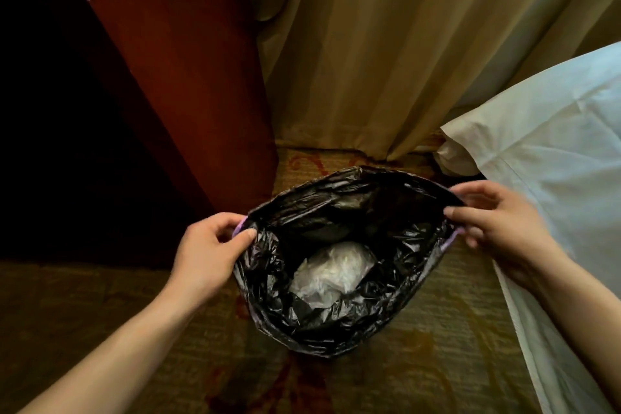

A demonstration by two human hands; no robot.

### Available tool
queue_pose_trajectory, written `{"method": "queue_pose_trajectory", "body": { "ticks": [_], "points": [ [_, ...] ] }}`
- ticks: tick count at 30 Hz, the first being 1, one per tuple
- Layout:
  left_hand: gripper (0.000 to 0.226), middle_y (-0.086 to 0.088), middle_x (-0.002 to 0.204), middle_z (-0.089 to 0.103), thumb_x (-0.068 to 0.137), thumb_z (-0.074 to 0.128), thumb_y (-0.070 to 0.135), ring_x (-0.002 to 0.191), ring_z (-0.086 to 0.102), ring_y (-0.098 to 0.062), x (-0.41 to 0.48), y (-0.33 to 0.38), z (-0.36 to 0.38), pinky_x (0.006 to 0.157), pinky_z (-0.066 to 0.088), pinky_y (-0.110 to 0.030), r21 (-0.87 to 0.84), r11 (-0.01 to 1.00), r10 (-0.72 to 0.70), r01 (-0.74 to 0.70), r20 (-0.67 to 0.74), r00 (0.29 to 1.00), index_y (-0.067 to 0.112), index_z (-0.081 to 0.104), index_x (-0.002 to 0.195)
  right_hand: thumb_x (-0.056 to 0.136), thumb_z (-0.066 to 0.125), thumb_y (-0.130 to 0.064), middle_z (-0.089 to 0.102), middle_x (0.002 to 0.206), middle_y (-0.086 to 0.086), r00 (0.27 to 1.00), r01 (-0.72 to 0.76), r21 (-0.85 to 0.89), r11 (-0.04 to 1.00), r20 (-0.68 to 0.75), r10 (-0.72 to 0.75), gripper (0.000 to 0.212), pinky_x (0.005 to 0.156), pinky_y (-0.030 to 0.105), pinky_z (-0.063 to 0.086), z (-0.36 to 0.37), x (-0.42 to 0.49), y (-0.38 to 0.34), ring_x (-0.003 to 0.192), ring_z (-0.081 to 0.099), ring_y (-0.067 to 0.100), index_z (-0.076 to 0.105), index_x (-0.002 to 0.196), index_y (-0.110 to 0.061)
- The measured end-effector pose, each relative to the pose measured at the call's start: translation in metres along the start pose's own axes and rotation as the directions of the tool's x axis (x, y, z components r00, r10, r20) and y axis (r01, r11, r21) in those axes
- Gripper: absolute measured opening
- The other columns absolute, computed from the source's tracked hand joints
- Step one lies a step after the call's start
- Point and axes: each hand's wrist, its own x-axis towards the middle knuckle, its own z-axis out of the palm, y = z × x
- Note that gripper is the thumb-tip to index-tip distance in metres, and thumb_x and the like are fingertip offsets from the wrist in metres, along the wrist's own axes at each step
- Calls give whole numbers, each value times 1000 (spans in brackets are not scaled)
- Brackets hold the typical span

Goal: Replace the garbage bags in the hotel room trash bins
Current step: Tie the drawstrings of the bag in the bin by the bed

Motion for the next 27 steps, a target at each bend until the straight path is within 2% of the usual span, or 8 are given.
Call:
{"method": "queue_pose_trajectory", "body": {
  "ticks": [2, 5, 8, 11, 16, 19, 24, 27],
  "points": [
    [20, 11, 78, 75, 86, 75, 14, 71, 67, -1, 2, 2, 1, 69, 54, -25, -15, 1000, 23, -24, -87, 996, 34, 72, 83, 70, 85, -12, 70, 107, 19, 997, 71, 55, 996, -35, -69, 37, 58, 28, 57, 4, -3, 1, 69, 69, 22, 70, 103, -19],
    [18, 0, 85, 74, 86, 75, 15, 81, 69, -16, 4, 6, -1, 77, 56, -39, -87, 996, 19, -35, -180, 984, 33, 72, 90, 53, 91, -49, 67, 118, 1, 996, -2, -74, 997, 90, 9, 81, 73, 39, 62, 5, -17, -2, 86, 75, 26, 60, 125, -29],
    [22, -8, 86, 69, 88, 73, 14, 80, 68, -22, 1, 6, -1, 80, 56, -46, -70, 997, -25, 15, -145, 989, 30, 70, 102, 76, 84, -22, 70, 105, 8, 952, -91, -305, 948, 252, 172, 64, 62, 45, 62, 14, -25, 0, 74, 75, 34, 48, 129, -26],
    [21, -3, 78, 69, 89, 71, 17, 75, 69, -19, -6, 11, -3, 73, 58, -43, 53, 997, -49, 54, -97, 994, 27, 71, 107, 86, 72, -1, 72, 91, 13, 980, -41, -346, 937, 167, 105, 41, 47, 40, 59, 19, -21, -1, 55, 71, 30, 55, 121, -14],
    [15, 1, 92, 74, 89, 72, 17, 83, 66, -10, -15, 44, -22, 74, 53, -27, 482, 841, 358, -244, -159, 920, 12, 78, 101, 90, 68, -3, 69, 73, 18, 971, 184, -76, 980, -142, -193, 16, 36, 28, 46, 11, -14, -24, 38, 55, 24, 67, 99, -16],
    [12, 0, 85, 74, 89, 72, 17, 78, 69, -15, -16, 51, -32, 66, 55, -28, 582, 751, 473, -312, -145, 869, 11, 78, 96, 89, 71, -7, 69, 76, 11, 937, 283, -168, 944, -164, -310, 20, 38, 29, 48, 17, -16, -29, 37, 56, 22, 67, 87, -26],
    [9, 5, 85, 71, 91, 69, 18, 80, 66, -12, -17, 69, -37, 67, 54, -30, 514, 776, 517, -365, -187, 835, 14, 76, 93, 84, 77, -17, 70, 69, -5, 901, 353, -417, 838, -90, -424, 17, 54, 16, 48, 18, -28, -54, 58, 63, 9, 72, 82, -33],
    [9, 8, 85, 70, 93, 66, 19, 82, 65, -7, -15, 90, -40, 71, 52, -28, 364, 858, 477, -362, -305, 825, 18, 76, 92, 85, 76, -10, 71, 72, 9, 847, 456, -302, 837, -140, -512, 8, 51, 32, 53, 20, -36, -85, 50, 65, 20, 74, 86, -17]
  ]
}}
